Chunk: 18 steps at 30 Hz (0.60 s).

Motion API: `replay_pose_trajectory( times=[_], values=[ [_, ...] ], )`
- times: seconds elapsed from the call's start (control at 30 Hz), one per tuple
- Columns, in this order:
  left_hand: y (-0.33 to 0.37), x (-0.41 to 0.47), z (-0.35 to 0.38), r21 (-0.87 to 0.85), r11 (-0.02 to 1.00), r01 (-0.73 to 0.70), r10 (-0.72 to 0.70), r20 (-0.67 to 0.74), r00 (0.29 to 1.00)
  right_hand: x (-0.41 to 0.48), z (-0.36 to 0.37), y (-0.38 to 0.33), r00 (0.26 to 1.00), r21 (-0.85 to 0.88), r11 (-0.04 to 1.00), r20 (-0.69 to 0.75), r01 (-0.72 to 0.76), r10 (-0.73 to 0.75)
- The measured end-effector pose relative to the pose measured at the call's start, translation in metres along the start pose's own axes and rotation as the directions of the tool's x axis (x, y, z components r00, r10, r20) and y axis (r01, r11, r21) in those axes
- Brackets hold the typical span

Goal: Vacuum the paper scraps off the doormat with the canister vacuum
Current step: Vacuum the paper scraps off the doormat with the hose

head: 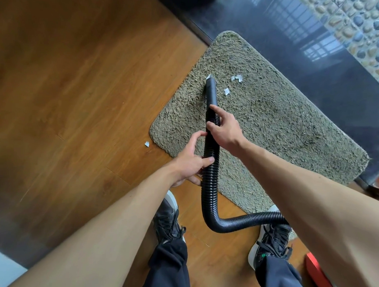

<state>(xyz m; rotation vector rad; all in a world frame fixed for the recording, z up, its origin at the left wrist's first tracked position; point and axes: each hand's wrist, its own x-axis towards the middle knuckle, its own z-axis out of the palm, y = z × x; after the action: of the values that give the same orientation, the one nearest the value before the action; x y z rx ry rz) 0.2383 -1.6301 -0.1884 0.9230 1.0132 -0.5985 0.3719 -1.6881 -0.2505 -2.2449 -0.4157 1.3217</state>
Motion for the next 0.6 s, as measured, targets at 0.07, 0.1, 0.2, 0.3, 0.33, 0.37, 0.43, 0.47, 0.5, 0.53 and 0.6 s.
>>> replay_pose_trajectory(
  times=[0.07,0.1,0.2,0.3,0.33,0.37,0.43,0.47,0.5,0.53,0.6],
  values=[
    [0.001,0.001,0.000,-0.010,1.000,-0.003,0.003,-0.002,1.000,0.000,0.000,-0.002,1.000,-0.005,1.000,-0.007,0.009,-0.009],
    [0.002,0.001,0.000,-0.016,1.000,-0.006,0.006,-0.004,1.000,0.002,-0.001,-0.003,1.000,-0.013,1.000,-0.008,0.015,-0.015],
    [0.005,0.004,-0.001,-0.035,0.999,-0.006,0.005,-0.015,1.000,0.008,-0.002,-0.009,1.000,-0.032,0.999,-0.001,0.016,-0.016],
    [0.007,0.006,-0.003,-0.039,0.999,-0.003,0.002,-0.021,1.000,0.011,-0.002,-0.011,1.000,-0.029,0.999,0.007,0.014,-0.014],
    [0.007,0.006,-0.002,-0.033,0.999,-0.002,0.001,-0.021,1.000,0.010,-0.003,-0.011,1.000,-0.024,1.000,0.007,0.013,-0.013],
    [0.008,0.006,-0.001,-0.026,1.000,-0.001,0.000,-0.021,1.000,0.010,-0.003,-0.008,1.000,-0.021,1.000,0.006,0.017,-0.017],
    [0.009,0.006,0.003,-0.007,1.000,0.004,-0.004,-0.019,1.000,0.007,-0.006,-0.005,1.000,-0.012,1.000,-0.010,0.012,-0.012],
    [0.010,0.006,0.006,0.005,1.000,0.005,-0.005,-0.018,1.000,0.006,-0.008,-0.002,1.000,-0.001,1.000,-0.021,0.002,-0.002],
    [0.010,0.007,0.009,0.020,1.000,0.005,-0.005,-0.014,1.000,0.004,-0.011,0.001,0.999,0.018,1.000,-0.037,-0.003,0.003],
    [0.011,0.008,0.012,0.040,0.999,0.003,-0.002,-0.006,1.000,0.002,-0.014,0.004,0.999,0.043,0.999,-0.052,-0.014,0.016],
    [0.011,0.009,0.018,0.077,0.997,-0.003,0.002,0.014,1.000,-0.003,-0.020,0.013,0.997,0.108,0.993,-0.067,-0.040,0.047]
  ],
)
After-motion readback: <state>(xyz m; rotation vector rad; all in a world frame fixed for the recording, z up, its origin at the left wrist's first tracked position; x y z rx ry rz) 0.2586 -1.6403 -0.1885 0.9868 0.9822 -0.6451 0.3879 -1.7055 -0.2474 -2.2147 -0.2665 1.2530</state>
